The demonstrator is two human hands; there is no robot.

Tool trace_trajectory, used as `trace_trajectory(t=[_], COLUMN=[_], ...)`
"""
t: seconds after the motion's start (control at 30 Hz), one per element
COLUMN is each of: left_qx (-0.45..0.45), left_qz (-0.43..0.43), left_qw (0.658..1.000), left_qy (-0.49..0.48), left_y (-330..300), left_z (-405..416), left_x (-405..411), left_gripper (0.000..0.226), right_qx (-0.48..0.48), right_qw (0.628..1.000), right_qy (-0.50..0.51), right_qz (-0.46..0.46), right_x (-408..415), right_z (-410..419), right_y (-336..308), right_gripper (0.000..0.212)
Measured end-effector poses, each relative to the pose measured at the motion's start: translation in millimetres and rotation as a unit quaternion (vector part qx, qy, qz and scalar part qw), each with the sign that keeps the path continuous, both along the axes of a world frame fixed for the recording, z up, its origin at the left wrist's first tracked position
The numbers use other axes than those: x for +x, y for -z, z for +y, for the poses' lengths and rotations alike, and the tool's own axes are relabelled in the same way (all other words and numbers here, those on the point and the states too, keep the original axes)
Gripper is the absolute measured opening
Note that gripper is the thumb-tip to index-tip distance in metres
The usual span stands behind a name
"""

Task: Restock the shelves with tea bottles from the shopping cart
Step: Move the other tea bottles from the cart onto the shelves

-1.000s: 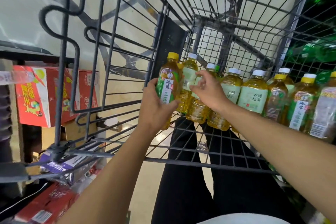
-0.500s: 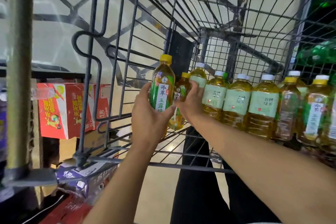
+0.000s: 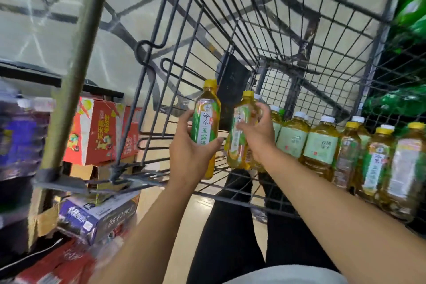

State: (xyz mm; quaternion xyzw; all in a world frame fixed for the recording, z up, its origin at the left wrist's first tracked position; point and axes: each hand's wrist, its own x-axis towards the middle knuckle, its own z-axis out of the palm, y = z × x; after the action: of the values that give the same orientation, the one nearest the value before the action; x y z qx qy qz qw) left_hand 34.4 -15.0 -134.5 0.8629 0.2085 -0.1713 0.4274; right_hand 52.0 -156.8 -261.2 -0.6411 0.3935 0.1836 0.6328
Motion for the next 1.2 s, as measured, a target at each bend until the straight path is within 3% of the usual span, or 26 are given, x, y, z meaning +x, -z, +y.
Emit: trace_trajectory(t=[0.2, 0.37, 0.5, 0.7, 0.93, 1.07, 1.2], left_qx=[-0.103, -0.211, -0.240, -0.254, -0.276, -0.286, -0.326], left_qz=[-0.009, 0.004, 0.006, 0.003, -0.001, 0.001, 0.026], left_qw=[0.994, 0.977, 0.966, 0.948, 0.917, 0.884, 0.828], left_qy=[-0.032, 0.021, 0.091, 0.193, 0.287, 0.369, 0.455], left_y=[-37.8, -69.7, -90.1, -104.1, -118.8, -128.3, -141.4], left_z=[-3.3, 3.5, 23.2, 56.6, 53.1, 37.8, 15.2], left_x=[-25.3, -30.8, -31.4, -38.4, -86.4, -118.9, -164.6], left_gripper=[0.084, 0.068, 0.076, 0.074, 0.087, 0.084, 0.081], right_qx=[0.090, 0.139, 0.144, 0.103, 0.042, -0.014, -0.054], right_qw=[0.992, 0.973, 0.958, 0.937, 0.896, 0.862, 0.822], right_qy=[0.060, 0.096, 0.152, 0.254, 0.381, 0.444, 0.498], right_qz=[-0.067, -0.156, -0.198, -0.218, -0.225, -0.245, -0.271], right_x=[-0.3, -22.1, -54.1, -127.1, -229.5, -287.0, -349.8], right_z=[-50.3, -58.8, -47.2, -4.0, 41.8, 42.1, 42.8], right_y=[-89.5, -165.4, -213.6, -243.3, -259.0, -273.3, -297.3], right_gripper=[0.053, 0.043, 0.037, 0.041, 0.047, 0.051, 0.051])
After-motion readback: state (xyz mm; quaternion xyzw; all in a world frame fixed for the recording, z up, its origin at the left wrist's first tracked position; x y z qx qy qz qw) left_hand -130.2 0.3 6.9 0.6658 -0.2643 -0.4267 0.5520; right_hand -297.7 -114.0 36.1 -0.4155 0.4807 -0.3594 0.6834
